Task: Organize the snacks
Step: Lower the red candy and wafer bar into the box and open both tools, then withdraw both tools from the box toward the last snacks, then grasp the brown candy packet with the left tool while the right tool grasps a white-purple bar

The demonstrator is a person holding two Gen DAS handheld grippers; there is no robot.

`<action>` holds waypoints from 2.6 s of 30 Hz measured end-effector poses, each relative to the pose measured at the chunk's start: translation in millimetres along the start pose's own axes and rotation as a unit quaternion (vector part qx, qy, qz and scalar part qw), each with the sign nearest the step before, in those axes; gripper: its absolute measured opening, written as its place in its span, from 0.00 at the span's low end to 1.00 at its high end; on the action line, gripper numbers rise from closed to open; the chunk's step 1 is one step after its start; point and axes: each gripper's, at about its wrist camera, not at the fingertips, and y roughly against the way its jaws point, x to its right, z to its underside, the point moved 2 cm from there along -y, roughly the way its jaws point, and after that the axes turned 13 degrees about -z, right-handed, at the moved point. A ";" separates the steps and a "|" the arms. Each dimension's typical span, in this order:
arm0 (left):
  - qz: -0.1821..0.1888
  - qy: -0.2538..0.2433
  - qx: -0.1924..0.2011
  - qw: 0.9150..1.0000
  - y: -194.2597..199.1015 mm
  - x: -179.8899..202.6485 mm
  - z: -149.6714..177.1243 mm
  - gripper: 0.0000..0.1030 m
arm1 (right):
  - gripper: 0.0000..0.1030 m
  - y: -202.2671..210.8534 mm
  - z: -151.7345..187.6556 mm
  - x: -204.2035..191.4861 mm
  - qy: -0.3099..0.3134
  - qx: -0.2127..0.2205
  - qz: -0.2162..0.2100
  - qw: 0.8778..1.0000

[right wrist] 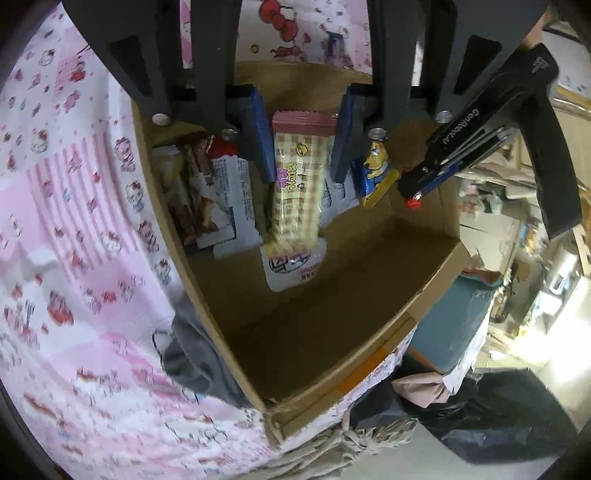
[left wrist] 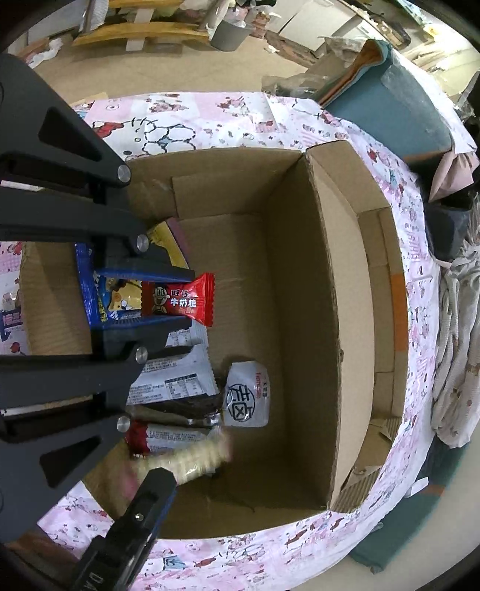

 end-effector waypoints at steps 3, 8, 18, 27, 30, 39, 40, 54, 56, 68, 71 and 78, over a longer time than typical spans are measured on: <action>0.001 0.007 -0.014 1.000 -2.4 -2.1 0.9 0.18 | 0.50 3.7 -0.4 -5.3 0.009 0.010 -0.004 1.000; -0.012 0.018 -0.009 1.000 4.1 -7.1 0.6 0.71 | 0.77 15.0 -3.2 -10.2 0.019 0.036 0.002 0.999; -0.002 0.017 0.002 1.000 25.5 -14.3 7.4 0.78 | 0.84 27.5 -4.9 -14.2 0.014 0.048 -0.012 0.999; -0.002 0.019 0.029 0.999 52.2 -26.4 20.0 0.78 | 0.84 45.6 5.5 -20.4 0.022 0.077 -0.012 0.997; -0.014 0.013 0.043 0.999 61.4 -33.9 26.2 0.79 | 0.84 49.0 12.3 -21.7 0.022 0.074 -0.010 0.997; 0.013 0.025 0.037 0.999 75.2 -54.6 55.2 0.90 | 0.84 54.9 38.3 -35.7 0.041 0.056 -0.003 0.998; 0.017 0.026 0.035 0.999 76.1 -57.6 59.8 0.90 | 0.84 54.0 40.7 -36.6 0.042 0.053 -0.001 0.998; 0.018 0.089 -0.018 0.996 46.5 -102.6 105.0 0.90 | 0.84 14.1 89.5 -30.7 0.022 -0.038 0.014 0.999; 0.022 0.102 -0.024 0.994 42.9 -107.6 106.4 0.90 | 0.84 4.7 94.2 -28.1 0.019 -0.054 0.018 0.998; 0.024 0.146 -0.029 0.989 33.9 -122.8 104.8 0.90 | 0.60 -79.4 121.4 -40.6 0.064 -0.185 0.025 0.980; 0.024 0.146 -0.030 0.989 32.9 -122.3 104.0 0.90 | 0.50 -99.3 131.7 -38.8 0.068 -0.203 0.022 0.976; 0.023 0.148 -0.046 0.988 26.2 -120.4 107.9 0.90 | 0.18 -96.5 132.1 -31.0 0.055 -0.197 0.001 0.979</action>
